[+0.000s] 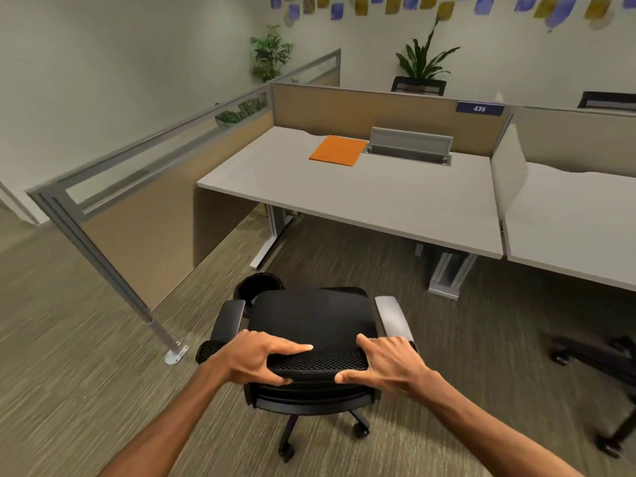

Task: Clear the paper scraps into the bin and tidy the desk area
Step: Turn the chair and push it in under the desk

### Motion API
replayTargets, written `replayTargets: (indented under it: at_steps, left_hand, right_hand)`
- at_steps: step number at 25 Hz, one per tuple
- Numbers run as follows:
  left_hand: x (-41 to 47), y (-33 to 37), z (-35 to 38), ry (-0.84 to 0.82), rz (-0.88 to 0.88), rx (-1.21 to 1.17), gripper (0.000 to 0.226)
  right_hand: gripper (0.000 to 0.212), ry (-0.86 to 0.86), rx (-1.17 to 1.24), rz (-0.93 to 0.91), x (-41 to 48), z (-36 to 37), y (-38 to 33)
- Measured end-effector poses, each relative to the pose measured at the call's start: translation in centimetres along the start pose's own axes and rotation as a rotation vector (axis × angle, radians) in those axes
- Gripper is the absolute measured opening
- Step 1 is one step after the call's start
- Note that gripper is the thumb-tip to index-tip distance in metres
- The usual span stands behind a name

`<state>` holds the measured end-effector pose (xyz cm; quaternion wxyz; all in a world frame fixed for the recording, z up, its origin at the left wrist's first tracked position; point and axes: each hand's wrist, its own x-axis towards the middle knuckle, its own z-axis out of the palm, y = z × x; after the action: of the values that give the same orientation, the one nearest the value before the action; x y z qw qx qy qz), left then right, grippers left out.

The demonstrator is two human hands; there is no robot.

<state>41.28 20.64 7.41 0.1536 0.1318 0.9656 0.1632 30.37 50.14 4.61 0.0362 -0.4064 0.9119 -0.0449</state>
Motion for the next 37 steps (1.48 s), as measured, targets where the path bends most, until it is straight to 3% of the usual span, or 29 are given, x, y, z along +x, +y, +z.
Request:
replayTargets:
  at_steps: [3,7,16,22,27,30,37]
  left_hand:
    - [0.6,-0.9,-0.6,0.12,0.05,0.048,0.064]
    - [2.1,-2.5,-1.6,0.152,0.099,0.047,0.064]
    - [7.5,-6.8,-4.2,0.114,0.122,0.063,0.068]
    - [11.9,-10.4,-5.5,-0.012,0.042,0.035,0.099]
    - [13.6,-12.6,-7.3,-0.055,0.036,0.024,0.068]
    - [13.7,-14.2,-7.5,-0.051,0.068,0.026,0.071]
    - [10.9,-17.5,-7.9,-0.067,0.121,0.073,0.082]
  right_hand:
    - [0.083,0.014,-0.005,0.063,0.7,-0.2,0.0]
    - [0.082,0.032,-0.009,0.113,2.1,-0.1,0.0]
    - [0.087,0.034,-0.005,0.165,6.9,-0.6,1.6]
    - [0.085,0.046,0.029,0.192,10.4,-0.9,3.2]
    - [0.086,0.0,0.057,0.165,12.3,-1.0,3.8]
    - [0.092,0.029,0.018,0.186,12.7,-0.4,2.7]
    - [0.084,0.054,-0.011,0.256,13.1,0.5,-2.8]
